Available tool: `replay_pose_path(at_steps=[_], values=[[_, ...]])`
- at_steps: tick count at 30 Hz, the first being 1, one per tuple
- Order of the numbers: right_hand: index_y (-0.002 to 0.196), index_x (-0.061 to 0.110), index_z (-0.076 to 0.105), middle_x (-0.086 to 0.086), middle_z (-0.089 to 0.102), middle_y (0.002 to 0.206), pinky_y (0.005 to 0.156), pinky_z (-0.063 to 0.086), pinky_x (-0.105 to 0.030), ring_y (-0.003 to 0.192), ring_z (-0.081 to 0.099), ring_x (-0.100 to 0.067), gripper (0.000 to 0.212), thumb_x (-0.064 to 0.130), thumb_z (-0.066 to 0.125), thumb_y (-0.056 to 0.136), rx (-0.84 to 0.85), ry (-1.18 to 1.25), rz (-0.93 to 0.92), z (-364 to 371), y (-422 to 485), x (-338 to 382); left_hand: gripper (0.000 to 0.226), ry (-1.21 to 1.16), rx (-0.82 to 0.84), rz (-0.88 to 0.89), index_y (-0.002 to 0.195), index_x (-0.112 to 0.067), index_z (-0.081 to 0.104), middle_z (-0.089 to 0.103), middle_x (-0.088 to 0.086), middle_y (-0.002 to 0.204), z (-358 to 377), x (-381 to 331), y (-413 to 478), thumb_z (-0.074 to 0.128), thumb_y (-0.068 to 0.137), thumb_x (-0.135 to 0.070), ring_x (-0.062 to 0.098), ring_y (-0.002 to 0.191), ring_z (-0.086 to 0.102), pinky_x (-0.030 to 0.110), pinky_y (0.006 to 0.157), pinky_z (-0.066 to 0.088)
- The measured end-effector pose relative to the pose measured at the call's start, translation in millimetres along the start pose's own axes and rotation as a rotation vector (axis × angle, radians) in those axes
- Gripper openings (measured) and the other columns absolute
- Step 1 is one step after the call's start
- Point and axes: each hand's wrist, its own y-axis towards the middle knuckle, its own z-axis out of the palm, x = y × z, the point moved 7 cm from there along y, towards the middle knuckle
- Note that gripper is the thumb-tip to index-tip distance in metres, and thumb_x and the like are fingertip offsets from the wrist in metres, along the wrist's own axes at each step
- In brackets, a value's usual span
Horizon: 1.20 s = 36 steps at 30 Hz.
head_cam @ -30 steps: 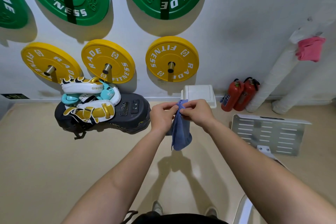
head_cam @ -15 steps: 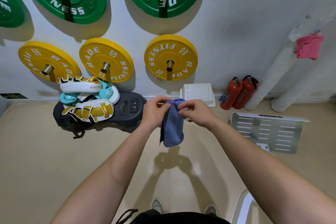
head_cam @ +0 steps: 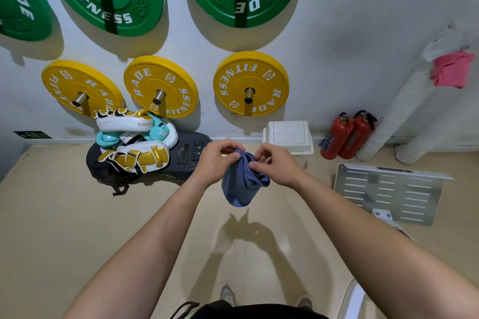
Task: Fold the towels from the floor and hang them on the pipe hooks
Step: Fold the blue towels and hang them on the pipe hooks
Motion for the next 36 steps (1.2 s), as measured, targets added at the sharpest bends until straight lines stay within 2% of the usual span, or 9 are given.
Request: replay_pose_path(at_steps=[3, 6, 12, 19, 23, 27, 29, 32, 36], values=[[0.09, 0.028, 0.062, 0.005, 0.068, 0.079, 0.064, 0.057, -0.036, 0.072, 0.066, -0.015, 0.019, 0.039, 0.074, 0.08, -0.002, -0.069, -0.009, 0.3, 2.8, 8.5, 0.016, 0.019, 0.029, 0.005, 0.094, -0.013, 0.076, 0.075, -0.006, 0.09, -1.0, -3.8, -0.9, 0.068, 0.087, 0.0, 0.005, 0.087, 0.068, 0.015, 0.081, 0.051], [0.082, 0.026, 0.064, 0.003, 0.067, 0.075, 0.069, 0.058, -0.043, 0.071, 0.064, -0.017, 0.005, 0.024, 0.067, 0.079, -0.013, -0.155, -0.008, -1.1, 7.7, 13.1, 0.015, 0.061, 0.054, 0.003, 0.093, -0.015, 0.077, 0.074, -0.009, 0.087, -2.1, -5.8, -2.1, 0.069, 0.088, -0.002, -0.001, 0.083, 0.066, 0.011, 0.076, 0.048], [0.071, 0.022, 0.054, 0.004, 0.062, 0.075, 0.064, 0.05, -0.035, 0.075, 0.06, -0.021, 0.015, 0.011, 0.063, 0.073, 0.056, -0.357, 0.088, -9.0, 13.6, 5.7, 0.018, 0.13, 0.058, 0.049, 0.086, -0.023, 0.076, 0.073, -0.013, 0.084, -2.8, -15.5, -5.6, 0.07, 0.088, -0.006, -0.003, 0.082, 0.064, 0.017, 0.075, 0.051], [0.083, 0.018, 0.057, -0.004, 0.066, 0.083, 0.064, 0.056, -0.034, 0.08, 0.065, -0.025, 0.012, 0.008, 0.063, 0.078, 0.083, -0.44, 0.267, -24.2, 7.5, -25.1, 0.016, 0.14, 0.088, 0.044, 0.087, -0.023, 0.076, 0.073, -0.013, 0.085, -3.7, -12.3, -8.2, 0.068, 0.089, -0.009, 0.0, 0.087, 0.065, 0.025, 0.079, 0.054], [0.089, 0.013, 0.058, -0.011, 0.07, 0.092, 0.065, 0.06, -0.034, 0.076, 0.073, -0.02, 0.005, 0.008, 0.058, 0.089, 0.147, -0.296, 0.392, -30.0, -1.2, -41.1, 0.016, 0.192, 0.098, 0.036, 0.087, -0.023, 0.076, 0.073, -0.015, 0.086, -3.6, -1.2, -10.7, 0.068, 0.089, -0.01, -0.002, 0.087, 0.064, 0.025, 0.078, 0.054], [0.094, 0.009, 0.055, -0.011, 0.064, 0.089, 0.065, 0.062, -0.036, 0.076, 0.073, -0.024, 0.016, -0.005, 0.059, 0.087, 0.168, -0.065, 0.254, -29.4, -5.3, -27.8, 0.021, 0.179, -0.019, -0.059, 0.085, -0.029, 0.073, 0.072, -0.013, 0.081, -10.6, 23.9, -8.7, 0.07, 0.087, -0.008, 0.002, 0.078, 0.066, 0.028, 0.078, 0.055], [0.097, 0.007, 0.051, -0.01, 0.058, 0.099, 0.064, 0.062, -0.037, 0.079, 0.068, -0.028, 0.025, -0.011, 0.059, 0.082, 0.154, -0.013, 0.153, -28.5, -8.7, -15.4, 0.019, 0.227, -0.082, -0.136, 0.085, -0.031, 0.072, 0.071, -0.014, 0.078, -12.2, 35.6, -8.5, 0.07, 0.086, -0.013, 0.005, 0.076, 0.066, 0.03, 0.077, 0.055], [0.092, 0.014, 0.053, -0.001, 0.054, 0.11, 0.068, 0.062, -0.043, 0.087, 0.061, -0.022, 0.033, -0.013, 0.056, 0.072, 0.173, -0.106, 0.001, -19.1, -11.3, 3.7, 0.017, 0.263, -0.147, -0.22, 0.086, -0.033, 0.068, 0.069, -0.012, 0.082, -6.7, 40.5, -9.6, 0.066, 0.089, -0.016, 0.013, 0.082, 0.066, 0.034, 0.08, 0.055], [0.079, 0.023, 0.063, 0.009, 0.061, 0.098, 0.074, 0.06, -0.039, 0.081, 0.065, -0.015, 0.033, -0.008, 0.052, 0.079, 0.127, -0.216, -0.026, -18.4, -13.3, 5.1, 0.016, 0.203, -0.203, -0.201, 0.089, -0.033, 0.066, 0.07, -0.008, 0.087, -4.4, 32.3, -6.5, 0.064, 0.091, -0.017, 0.015, 0.086, 0.066, 0.034, 0.08, 0.055]])
